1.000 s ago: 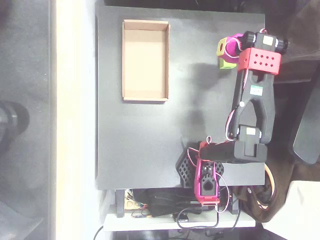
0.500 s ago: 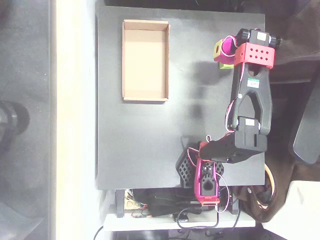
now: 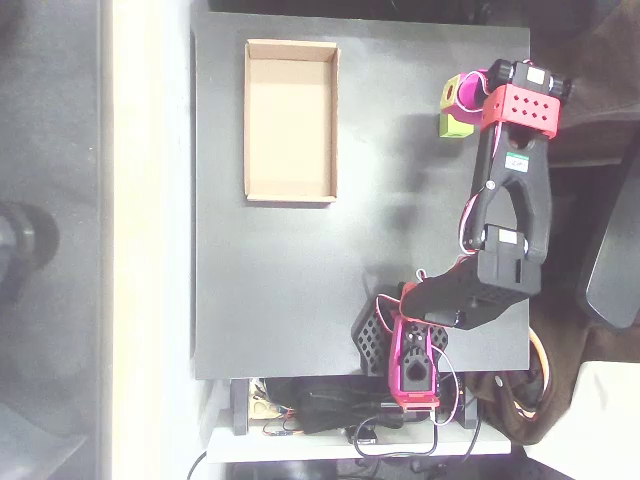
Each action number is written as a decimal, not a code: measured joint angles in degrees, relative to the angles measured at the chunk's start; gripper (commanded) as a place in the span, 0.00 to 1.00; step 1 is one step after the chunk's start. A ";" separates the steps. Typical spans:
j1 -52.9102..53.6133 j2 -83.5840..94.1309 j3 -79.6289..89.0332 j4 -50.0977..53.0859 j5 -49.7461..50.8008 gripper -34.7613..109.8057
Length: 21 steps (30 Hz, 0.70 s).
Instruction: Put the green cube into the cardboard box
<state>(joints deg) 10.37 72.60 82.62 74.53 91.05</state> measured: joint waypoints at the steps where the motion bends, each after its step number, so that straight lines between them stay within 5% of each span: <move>1: -0.09 -0.26 0.09 0.00 0.00 0.51; 21: -0.09 -6.24 -0.09 -0.09 0.00 0.51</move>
<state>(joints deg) 10.28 66.36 82.53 74.44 91.05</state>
